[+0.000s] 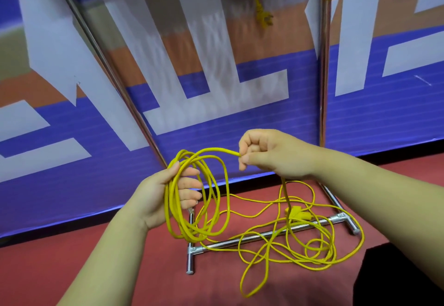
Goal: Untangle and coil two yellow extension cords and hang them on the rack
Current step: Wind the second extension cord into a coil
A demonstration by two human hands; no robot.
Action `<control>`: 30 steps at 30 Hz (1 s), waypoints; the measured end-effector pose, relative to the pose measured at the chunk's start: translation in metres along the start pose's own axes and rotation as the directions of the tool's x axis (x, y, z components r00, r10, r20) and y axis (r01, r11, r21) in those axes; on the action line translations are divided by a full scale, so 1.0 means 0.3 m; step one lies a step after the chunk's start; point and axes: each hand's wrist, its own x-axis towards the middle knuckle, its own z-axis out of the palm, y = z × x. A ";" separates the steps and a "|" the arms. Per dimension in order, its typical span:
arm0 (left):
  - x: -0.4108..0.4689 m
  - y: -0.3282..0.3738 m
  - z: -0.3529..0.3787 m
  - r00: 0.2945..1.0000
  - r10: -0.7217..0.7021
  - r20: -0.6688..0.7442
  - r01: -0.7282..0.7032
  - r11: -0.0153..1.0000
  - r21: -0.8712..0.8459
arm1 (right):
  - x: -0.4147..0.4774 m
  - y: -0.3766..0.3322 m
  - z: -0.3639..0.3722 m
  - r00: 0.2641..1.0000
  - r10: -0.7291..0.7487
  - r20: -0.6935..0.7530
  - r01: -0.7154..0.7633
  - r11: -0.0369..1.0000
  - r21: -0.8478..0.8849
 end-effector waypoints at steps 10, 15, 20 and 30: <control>0.022 -0.031 0.025 0.842 -0.125 0.524 0.134 0.991 0.020 | 0.008 0.009 0.006 1.000 0.020 0.011 -0.020 1.000 -0.003; 0.014 -0.035 0.070 0.850 -0.180 0.495 0.146 0.983 0.108 | -0.001 0.017 0.014 0.991 -0.008 -0.134 0.005 1.000 -0.028; 0.001 -0.037 0.096 0.878 -0.149 0.455 0.116 0.988 0.100 | -0.007 0.023 0.018 0.992 0.003 -0.126 -0.010 0.998 -0.059; -0.003 0.025 0.099 0.935 0.049 0.351 0.016 0.983 -0.180 | -0.005 0.079 -0.005 0.996 0.015 -0.085 -0.022 0.997 -0.079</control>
